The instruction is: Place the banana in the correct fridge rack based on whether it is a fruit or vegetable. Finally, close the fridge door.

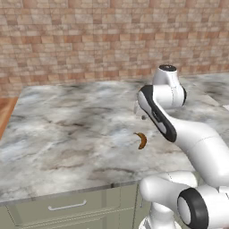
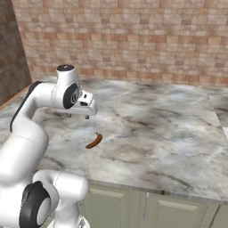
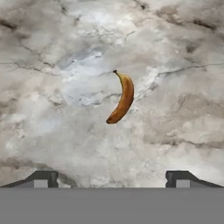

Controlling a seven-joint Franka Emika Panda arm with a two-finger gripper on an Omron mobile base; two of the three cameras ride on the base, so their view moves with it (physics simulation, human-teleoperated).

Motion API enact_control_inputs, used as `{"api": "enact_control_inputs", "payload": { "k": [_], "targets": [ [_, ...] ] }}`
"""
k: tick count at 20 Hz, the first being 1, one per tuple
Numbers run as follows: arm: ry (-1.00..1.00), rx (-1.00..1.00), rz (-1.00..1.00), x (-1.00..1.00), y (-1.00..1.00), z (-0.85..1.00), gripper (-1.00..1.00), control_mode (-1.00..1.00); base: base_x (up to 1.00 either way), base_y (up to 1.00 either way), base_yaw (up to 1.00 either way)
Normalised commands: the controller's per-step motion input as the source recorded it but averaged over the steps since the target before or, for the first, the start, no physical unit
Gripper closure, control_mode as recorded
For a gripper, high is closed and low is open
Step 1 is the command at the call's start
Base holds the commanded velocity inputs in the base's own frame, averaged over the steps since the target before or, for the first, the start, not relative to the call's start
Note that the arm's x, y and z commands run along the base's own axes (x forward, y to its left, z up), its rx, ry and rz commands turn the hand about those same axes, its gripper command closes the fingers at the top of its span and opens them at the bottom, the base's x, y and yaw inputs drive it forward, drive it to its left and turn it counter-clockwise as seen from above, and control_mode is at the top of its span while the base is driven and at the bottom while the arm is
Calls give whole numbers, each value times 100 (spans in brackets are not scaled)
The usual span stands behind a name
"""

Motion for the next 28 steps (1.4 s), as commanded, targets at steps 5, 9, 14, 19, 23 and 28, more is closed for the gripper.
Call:
{"api": "enact_control_inputs", "payload": {
  "k": [5,9,14,19,23,28],
  "targets": [
    [0,0,-17,38,0,-91,-100,-100,0,0,0],
    [0,2,-13,40,0,-74,-100,-100,0,0,0],
    [0,3,-11,50,-1,-70,-100,-100,0,0,0],
    [-1,5,-7,45,-11,-57,-100,-100,0,0,0],
    [0,2,-7,19,-27,-40,-100,-100,0,0,0],
    [0,1,-5,26,-11,-36,-100,-100,0,0,0]
  ]
}}
